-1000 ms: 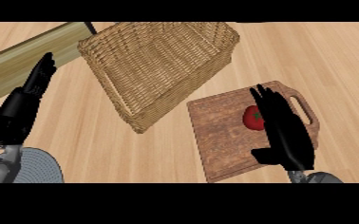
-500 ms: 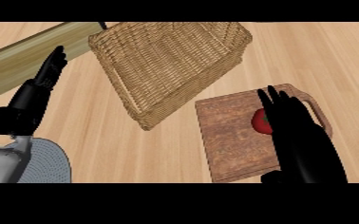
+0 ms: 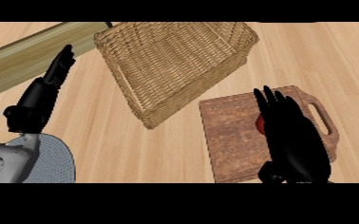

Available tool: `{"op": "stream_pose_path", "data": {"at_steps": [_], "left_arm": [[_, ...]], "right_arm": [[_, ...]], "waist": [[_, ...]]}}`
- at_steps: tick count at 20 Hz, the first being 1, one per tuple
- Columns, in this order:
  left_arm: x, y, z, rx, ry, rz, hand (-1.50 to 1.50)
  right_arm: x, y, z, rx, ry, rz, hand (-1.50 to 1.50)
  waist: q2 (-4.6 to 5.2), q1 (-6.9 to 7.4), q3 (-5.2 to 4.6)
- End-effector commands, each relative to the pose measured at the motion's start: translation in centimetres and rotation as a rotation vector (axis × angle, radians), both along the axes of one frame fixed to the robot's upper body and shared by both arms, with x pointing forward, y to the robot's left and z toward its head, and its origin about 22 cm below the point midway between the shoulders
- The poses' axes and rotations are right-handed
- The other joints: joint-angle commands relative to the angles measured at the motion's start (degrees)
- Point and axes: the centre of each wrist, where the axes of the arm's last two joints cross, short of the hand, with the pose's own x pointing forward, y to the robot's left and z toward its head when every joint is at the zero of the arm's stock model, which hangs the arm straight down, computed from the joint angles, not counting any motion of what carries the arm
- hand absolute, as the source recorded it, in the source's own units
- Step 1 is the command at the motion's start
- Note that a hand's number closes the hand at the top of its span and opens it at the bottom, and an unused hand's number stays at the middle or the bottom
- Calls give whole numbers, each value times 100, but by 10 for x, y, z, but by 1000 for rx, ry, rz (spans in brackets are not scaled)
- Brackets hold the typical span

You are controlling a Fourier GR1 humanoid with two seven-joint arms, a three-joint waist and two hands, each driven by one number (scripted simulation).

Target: Pick the tomato from the cutting board and place it in the basket

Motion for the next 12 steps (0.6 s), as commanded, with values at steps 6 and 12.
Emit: {"op": "stream_pose_path", "data": {"at_steps": [6,12], "left_arm": [[-5,0,8,10,-4,1,0],[4,14,-1,-8,6,6,0]], "right_arm": [[12,-17,-6,-53,52,-121,-150],[5,-5,-34,-60,12,-94,-150]], "waist": [[-2,15,7],[5,8,6]]}}
